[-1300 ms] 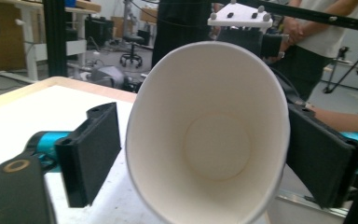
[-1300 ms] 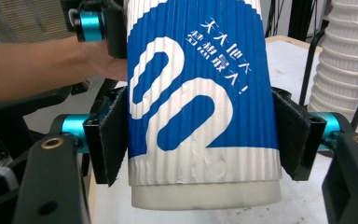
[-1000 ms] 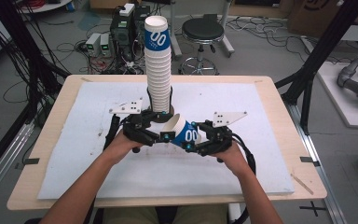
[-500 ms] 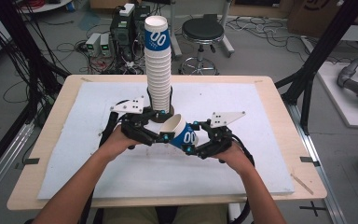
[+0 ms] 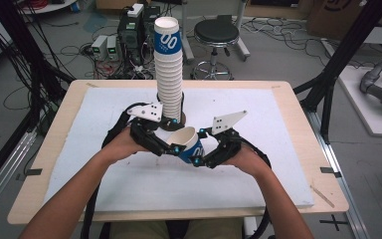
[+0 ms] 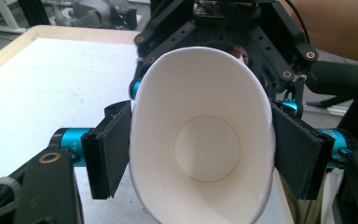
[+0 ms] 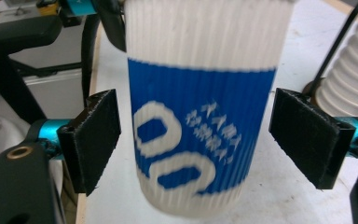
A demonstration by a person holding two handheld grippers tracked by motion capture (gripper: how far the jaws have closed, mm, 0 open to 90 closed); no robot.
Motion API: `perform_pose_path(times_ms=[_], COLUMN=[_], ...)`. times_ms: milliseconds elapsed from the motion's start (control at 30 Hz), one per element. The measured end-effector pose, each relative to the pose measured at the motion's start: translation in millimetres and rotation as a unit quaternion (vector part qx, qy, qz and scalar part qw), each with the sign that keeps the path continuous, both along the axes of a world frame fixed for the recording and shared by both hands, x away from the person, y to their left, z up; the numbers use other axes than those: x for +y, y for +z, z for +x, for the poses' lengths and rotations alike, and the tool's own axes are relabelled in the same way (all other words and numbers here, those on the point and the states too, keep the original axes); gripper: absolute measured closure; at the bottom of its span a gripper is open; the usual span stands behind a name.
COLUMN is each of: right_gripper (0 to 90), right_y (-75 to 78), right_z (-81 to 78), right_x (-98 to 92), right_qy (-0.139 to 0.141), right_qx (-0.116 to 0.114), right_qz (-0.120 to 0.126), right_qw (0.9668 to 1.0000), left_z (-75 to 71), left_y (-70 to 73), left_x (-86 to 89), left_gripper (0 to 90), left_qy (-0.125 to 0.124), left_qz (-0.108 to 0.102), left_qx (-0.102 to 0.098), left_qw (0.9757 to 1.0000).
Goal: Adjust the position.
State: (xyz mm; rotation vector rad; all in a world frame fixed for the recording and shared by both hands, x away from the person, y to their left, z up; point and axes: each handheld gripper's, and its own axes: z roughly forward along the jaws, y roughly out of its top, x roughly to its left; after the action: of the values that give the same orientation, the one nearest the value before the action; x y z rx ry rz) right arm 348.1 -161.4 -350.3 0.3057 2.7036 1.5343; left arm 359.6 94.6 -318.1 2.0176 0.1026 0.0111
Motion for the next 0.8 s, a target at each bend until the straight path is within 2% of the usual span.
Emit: perform_pose_path(times_ms=[100, 267, 300, 333, 367, 400, 467, 600, 667, 733, 800], right_gripper=[16.9, 17.5, 18.6, 25.3, 25.3, 29.2, 28.3, 28.1, 28.1, 28.1, 28.1], right_y=[-2.5, -5.9, -6.5, -6.8, -6.8, -6.8, -6.7, -6.8, -7.4, -9.1, -11.2], right_z=[2.3, 4.1, 4.6, 5.0, 5.0, 5.0, 4.9, 5.7, 5.7, 6.1, 7.2], right_x=[4.9, 10.4, 11.0, 11.5, 11.5, 11.8, 12.0, 8.5, 6.8, 2.2, -4.4], right_qy=[0.010, 0.018, 0.023, 0.035, 0.035, 0.040, 0.042, 0.028, 0.026, 0.014, -0.005], right_qx=[0.012, 0.019, 0.023, 0.029, 0.029, 0.031, 0.033, 0.029, 0.031, 0.029, 0.034], right_qz=[-0.006, -0.010, -0.012, -0.013, -0.013, -0.013, -0.014, -0.010, -0.006, -0.001, 0.008], right_qw=[0.9999, 0.9996, 0.9994, 0.9989, 0.9989, 0.9986, 0.9985, 0.9991, 0.9992, 0.9995, 0.9994], left_z=[-0.4, -0.9, -1.2, -1.2, -1.0, -0.9, -1.1, -3.7, -4.5, -4.6, -4.4], left_y=[0.6, -0.1, -0.3, -0.4, -0.6, -0.9, -1.1, -4.3, -7.2, -10.1, -12.4], left_x=[-3.1, -6.2, -6.3, -6.4, -6.3, -6.3, -6.5, -4.9, -1.6, 4.6, 14.3], left_gripper=[26.6, 26.4, 26.3, 25.8, 25.8, 25.4, 22.2, 20.0, 20.0, 20.0, 20.0], left_qy=[-0.009, -0.021, -0.021, -0.021, -0.020, -0.020, -0.015, 0.014, 0.025, 0.035, 0.056], left_qz=[0.006, 0.013, 0.015, 0.015, 0.016, 0.015, 0.015, -0.008, -0.028, -0.052, -0.078], left_qx=[0.002, 0.005, 0.004, 0.005, 0.006, 0.008, 0.012, 0.011, 0.013, 0.014, 0.013], left_qw=[0.9999, 0.9997, 0.9997, 0.9996, 0.9997, 0.9996, 0.9997, 0.9998, 0.9992, 0.9979, 0.9953])
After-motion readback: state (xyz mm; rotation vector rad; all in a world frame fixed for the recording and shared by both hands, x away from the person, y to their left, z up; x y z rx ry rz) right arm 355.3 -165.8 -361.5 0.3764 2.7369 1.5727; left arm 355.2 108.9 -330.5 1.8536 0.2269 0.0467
